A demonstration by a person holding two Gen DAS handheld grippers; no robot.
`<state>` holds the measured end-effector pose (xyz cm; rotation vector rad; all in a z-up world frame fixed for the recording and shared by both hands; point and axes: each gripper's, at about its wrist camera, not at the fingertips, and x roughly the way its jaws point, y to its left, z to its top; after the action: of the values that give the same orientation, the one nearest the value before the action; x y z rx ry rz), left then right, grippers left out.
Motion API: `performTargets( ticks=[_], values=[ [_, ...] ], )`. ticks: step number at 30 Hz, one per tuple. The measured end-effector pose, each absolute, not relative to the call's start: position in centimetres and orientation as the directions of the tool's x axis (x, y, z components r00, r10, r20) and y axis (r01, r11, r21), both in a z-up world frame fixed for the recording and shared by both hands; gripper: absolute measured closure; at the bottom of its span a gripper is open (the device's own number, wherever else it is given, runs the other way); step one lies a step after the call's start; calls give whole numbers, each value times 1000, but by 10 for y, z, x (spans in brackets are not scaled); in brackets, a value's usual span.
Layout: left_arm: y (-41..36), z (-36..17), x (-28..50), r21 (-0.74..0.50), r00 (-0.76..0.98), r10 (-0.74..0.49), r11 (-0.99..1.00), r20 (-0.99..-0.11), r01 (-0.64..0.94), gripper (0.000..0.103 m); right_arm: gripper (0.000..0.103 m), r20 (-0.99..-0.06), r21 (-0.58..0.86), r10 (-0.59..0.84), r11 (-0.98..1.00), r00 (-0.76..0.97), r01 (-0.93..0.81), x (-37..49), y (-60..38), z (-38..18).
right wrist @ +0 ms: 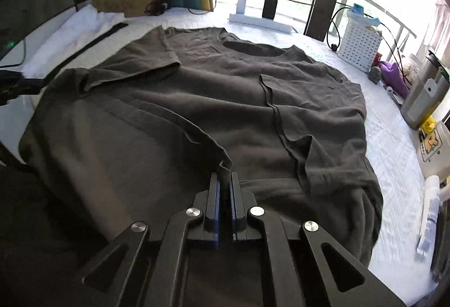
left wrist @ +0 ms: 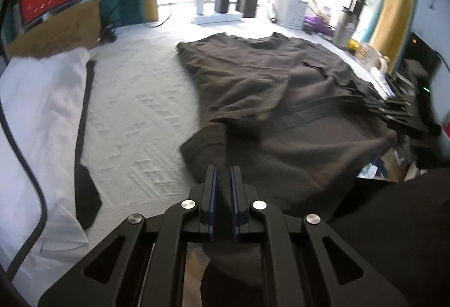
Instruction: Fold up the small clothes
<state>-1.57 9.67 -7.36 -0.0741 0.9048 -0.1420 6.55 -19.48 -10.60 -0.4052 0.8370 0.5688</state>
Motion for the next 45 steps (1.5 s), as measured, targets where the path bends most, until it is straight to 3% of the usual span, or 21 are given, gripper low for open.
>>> performTargets(
  ticks=[1, 2, 4, 10, 21, 23, 32, 42, 45],
  values=[
    [100, -76, -13, -124, 611, -145, 989, -779, 76, 86, 98, -782, -110, 314, 780, 538, -616, 62, -196, -104],
    [102, -78, -10, -121, 613, -134, 991, -779, 64, 66, 98, -776, -108, 319, 783, 544, -613, 56, -198, -100],
    [105, -83, -3, -125, 621, -129, 991, -773, 50, 49, 98, -770, -98, 330, 784, 546, -612, 50, -200, -95],
    [99, -100, 16, -130, 602, -147, 989, -785, 72, 49, 98, -737, -70, 370, 791, 566, -607, 27, -212, -71],
    [78, -75, 3, -86, 633, -178, 981, -753, 174, 49, 98, -608, -36, 437, 819, 662, -573, -1, -240, -7],
    [74, -83, 7, -71, 607, -174, 979, -775, 190, 42, 98, -598, -39, 434, 824, 674, -566, -2, -244, -3],
    [70, -86, 12, -18, 620, -122, 985, -775, 172, 41, 98, -551, -30, 453, 829, 701, -559, -11, -252, 13],
    [86, -98, 20, -114, 621, -163, 986, -767, 118, 41, 98, -543, -25, 442, 841, 713, -541, -9, -257, 15],
    [74, -93, 20, -84, 629, -154, 987, -762, 139, 42, 98, -543, -23, 444, 841, 713, -541, -8, -256, 14]
  ],
)
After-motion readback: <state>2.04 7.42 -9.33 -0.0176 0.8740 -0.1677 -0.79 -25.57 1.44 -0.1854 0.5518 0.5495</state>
